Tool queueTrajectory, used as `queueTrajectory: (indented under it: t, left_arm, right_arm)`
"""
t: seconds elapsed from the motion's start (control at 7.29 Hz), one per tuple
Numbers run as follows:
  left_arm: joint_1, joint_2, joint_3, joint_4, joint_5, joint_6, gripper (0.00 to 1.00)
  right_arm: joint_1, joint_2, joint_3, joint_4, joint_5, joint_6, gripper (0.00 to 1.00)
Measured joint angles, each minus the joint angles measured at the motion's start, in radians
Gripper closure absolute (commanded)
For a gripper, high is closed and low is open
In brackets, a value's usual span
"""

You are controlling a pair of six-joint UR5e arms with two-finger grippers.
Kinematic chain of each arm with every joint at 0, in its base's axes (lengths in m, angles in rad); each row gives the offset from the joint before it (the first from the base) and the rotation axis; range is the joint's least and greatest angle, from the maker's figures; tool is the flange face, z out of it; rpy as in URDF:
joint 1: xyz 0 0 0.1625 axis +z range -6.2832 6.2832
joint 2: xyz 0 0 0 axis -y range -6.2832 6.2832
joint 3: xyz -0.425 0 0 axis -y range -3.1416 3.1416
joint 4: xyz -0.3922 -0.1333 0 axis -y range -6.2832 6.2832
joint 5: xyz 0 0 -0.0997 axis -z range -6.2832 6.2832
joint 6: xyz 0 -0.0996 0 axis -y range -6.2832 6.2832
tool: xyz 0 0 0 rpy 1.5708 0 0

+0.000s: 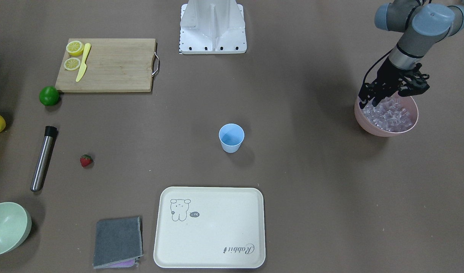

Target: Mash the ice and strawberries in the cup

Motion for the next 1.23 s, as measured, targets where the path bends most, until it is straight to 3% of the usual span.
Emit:
queueTrajectory:
  t: [0.55,1.23]
  left_arm:
    - [-0.014,0.012,-0.019,-0.015,-0.008,0.006,1.00]
    - [-0.115,0.057,-0.067,-0.016,-0.011,0.054,1.00]
  right_arm:
    - [0.000,0.000,0.002,0.000,0.000,0.000,0.00]
    - [0.000,0.000,0.005,-0.001,0.000,0.001,0.00]
